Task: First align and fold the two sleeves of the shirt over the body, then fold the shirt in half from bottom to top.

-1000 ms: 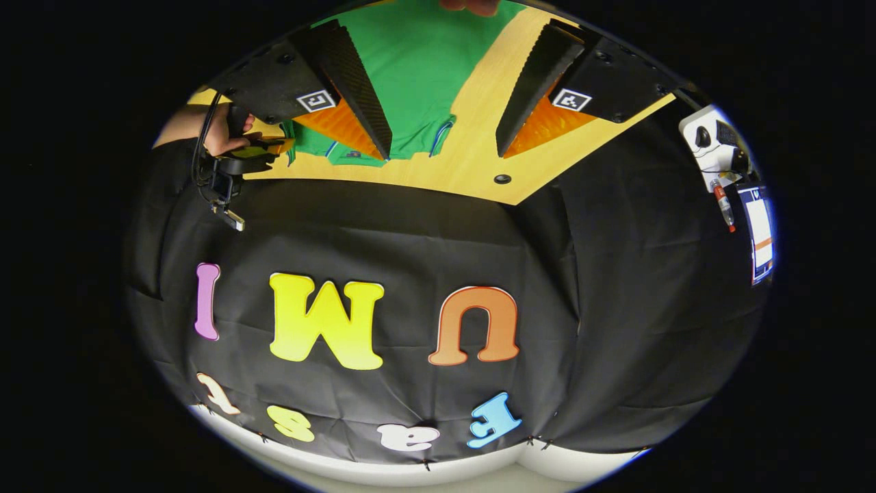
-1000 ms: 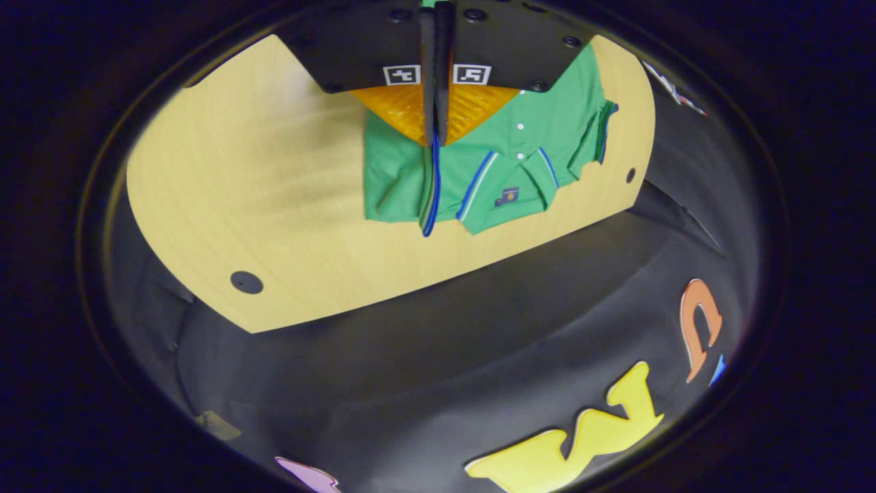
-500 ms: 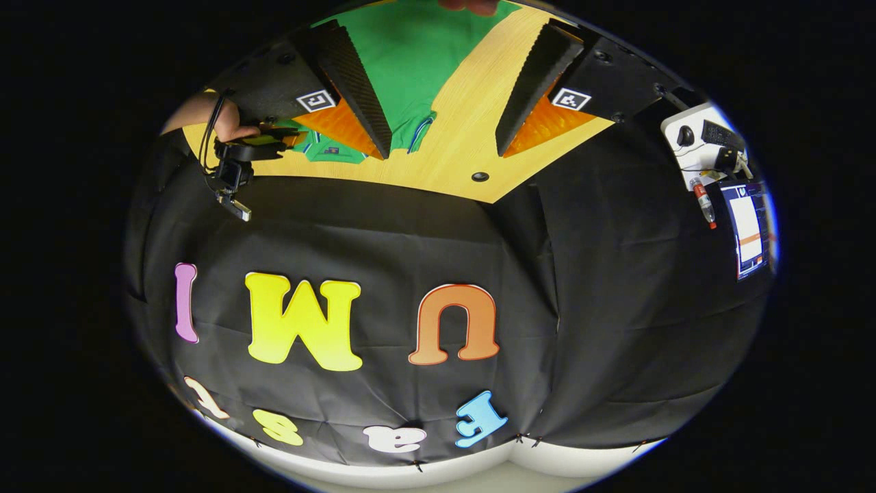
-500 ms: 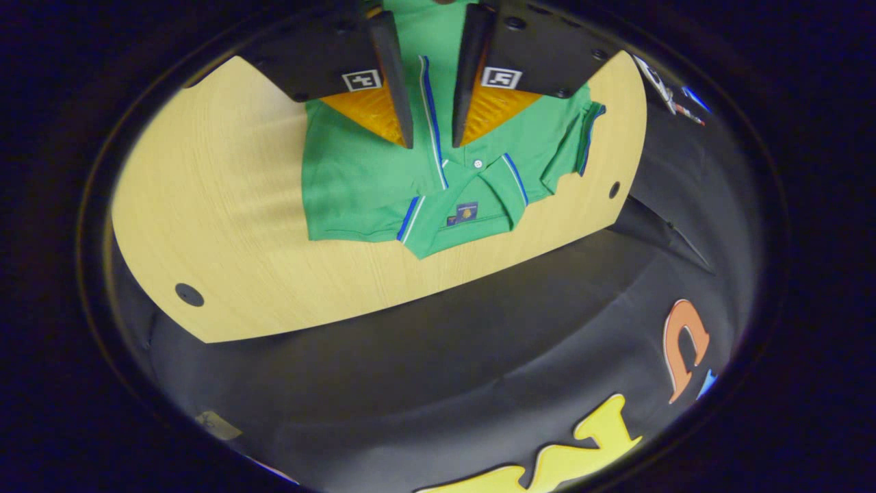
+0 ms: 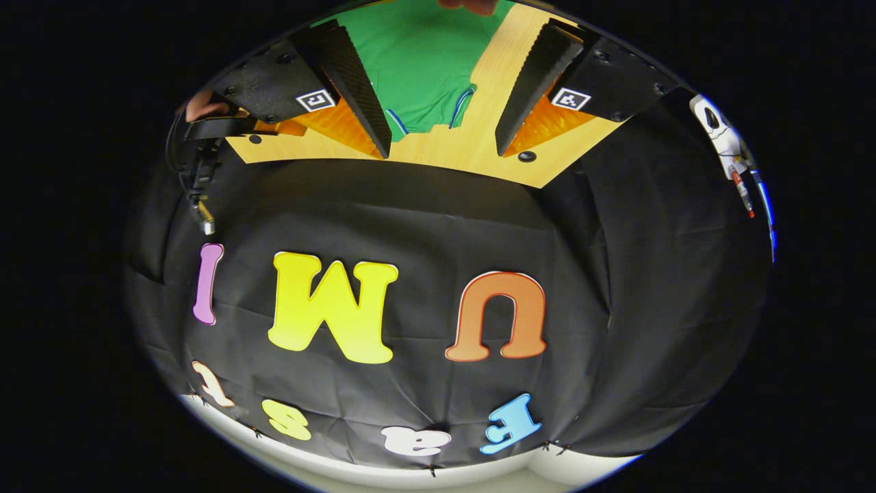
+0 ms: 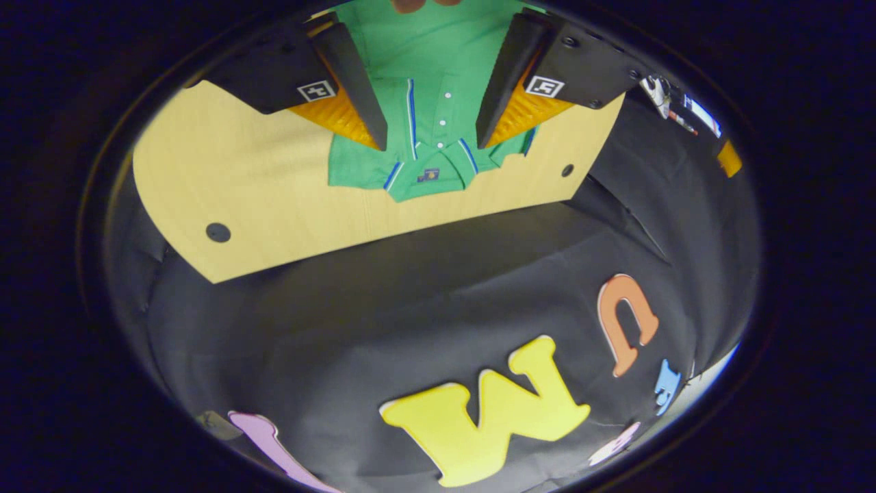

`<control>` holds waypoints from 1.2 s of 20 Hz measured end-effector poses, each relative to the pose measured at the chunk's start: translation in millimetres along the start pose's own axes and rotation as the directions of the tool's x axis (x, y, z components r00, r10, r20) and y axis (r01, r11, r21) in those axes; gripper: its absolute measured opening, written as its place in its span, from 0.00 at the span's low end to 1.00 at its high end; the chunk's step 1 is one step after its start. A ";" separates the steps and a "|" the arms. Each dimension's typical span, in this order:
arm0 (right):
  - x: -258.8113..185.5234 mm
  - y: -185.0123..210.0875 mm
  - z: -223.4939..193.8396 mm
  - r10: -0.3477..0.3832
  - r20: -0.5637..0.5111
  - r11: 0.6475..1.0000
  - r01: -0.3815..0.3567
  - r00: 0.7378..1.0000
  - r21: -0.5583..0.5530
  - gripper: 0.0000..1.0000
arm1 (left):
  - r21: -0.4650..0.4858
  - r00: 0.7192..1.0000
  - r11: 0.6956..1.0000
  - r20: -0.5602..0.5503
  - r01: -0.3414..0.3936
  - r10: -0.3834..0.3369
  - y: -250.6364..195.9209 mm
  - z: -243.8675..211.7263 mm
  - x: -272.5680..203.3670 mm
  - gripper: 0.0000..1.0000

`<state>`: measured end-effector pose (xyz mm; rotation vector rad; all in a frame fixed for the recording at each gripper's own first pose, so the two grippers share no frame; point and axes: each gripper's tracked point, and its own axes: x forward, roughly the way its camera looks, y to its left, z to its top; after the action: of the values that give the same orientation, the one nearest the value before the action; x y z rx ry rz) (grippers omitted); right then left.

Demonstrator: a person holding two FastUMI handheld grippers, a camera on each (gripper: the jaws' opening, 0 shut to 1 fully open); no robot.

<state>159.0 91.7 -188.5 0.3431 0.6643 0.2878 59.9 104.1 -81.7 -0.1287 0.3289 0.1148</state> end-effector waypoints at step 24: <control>-183.1 -24.9 -47.2 -0.227 0.122 0.955 0.246 0.966 -0.167 0.97 | 0.082 0.837 0.969 -0.524 0.231 -0.156 51.0 -261.3 223.0 0.79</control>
<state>-5.1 12.4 -132.6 0.1011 0.5673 0.0988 180.7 137.0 -405.6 -0.0479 0.8586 -0.1519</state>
